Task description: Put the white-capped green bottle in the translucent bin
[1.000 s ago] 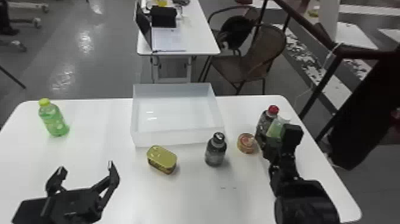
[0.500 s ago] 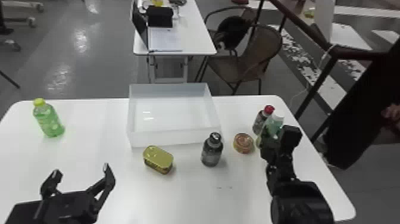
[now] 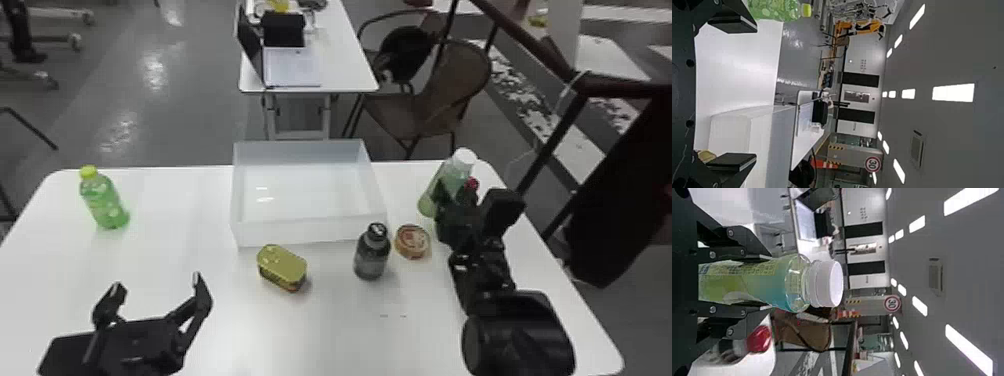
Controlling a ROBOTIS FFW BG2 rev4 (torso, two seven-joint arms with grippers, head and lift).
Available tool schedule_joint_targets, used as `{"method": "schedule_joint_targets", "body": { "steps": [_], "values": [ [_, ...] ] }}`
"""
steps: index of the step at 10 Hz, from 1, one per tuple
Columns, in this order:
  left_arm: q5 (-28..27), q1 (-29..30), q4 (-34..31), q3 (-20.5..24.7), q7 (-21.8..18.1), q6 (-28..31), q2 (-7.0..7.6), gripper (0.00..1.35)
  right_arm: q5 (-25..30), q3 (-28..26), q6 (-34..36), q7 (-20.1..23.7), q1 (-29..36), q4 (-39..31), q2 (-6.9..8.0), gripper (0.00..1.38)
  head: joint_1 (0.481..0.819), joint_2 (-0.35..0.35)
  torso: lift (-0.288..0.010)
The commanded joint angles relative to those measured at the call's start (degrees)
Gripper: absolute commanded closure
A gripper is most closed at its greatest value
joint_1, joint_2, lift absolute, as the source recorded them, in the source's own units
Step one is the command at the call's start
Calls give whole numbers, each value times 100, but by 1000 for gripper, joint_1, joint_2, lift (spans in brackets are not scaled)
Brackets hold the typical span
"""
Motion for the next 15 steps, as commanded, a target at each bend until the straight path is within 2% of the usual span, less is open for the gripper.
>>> {"method": "schedule_joint_targets", "body": {
  "steps": [1,2,3,4,5,7,8,10,11,12,14,15],
  "values": [
    [-7,-31,12,-18,0,0,6,148,175,123,388,40,112,-1080,81,1191,695,-77,-45],
    [-7,-40,12,-27,0,18,6,148,237,167,467,49,77,-1405,134,1191,695,-52,-45],
    [-7,-57,21,-35,0,27,15,148,-71,317,405,233,-82,-1335,90,1191,695,-29,-45],
    [2,-66,29,-44,0,27,24,148,-475,572,256,348,-284,-983,46,1191,695,-20,-45],
    [20,-75,38,-62,0,27,41,148,-748,739,71,550,-495,-509,125,1191,695,0,-45],
    [29,-75,56,-53,0,18,50,148,-1205,774,-192,1314,-934,678,450,1191,695,40,-45],
    [29,-75,56,-53,0,9,50,148,-1301,774,-263,1429,-1040,1065,547,1191,695,61,-45],
    [29,-84,65,-53,0,18,41,148,-1644,774,-263,1692,-1277,1821,617,1139,695,73,-45],
    [29,-92,73,-53,-9,18,33,148,-1723,774,-254,1701,-1303,1979,626,921,695,76,-45],
    [29,-92,73,-53,-18,18,33,148,-1855,774,-245,1692,-1321,2155,631,595,695,75,-45],
    [29,-101,73,-44,-26,18,50,148,-1820,774,-122,1692,-1365,2216,631,239,695,69,-45],
    [37,-101,73,-53,-26,9,50,148,-1829,783,-105,1692,-1347,2128,631,150,695,69,-45]
  ]
}}
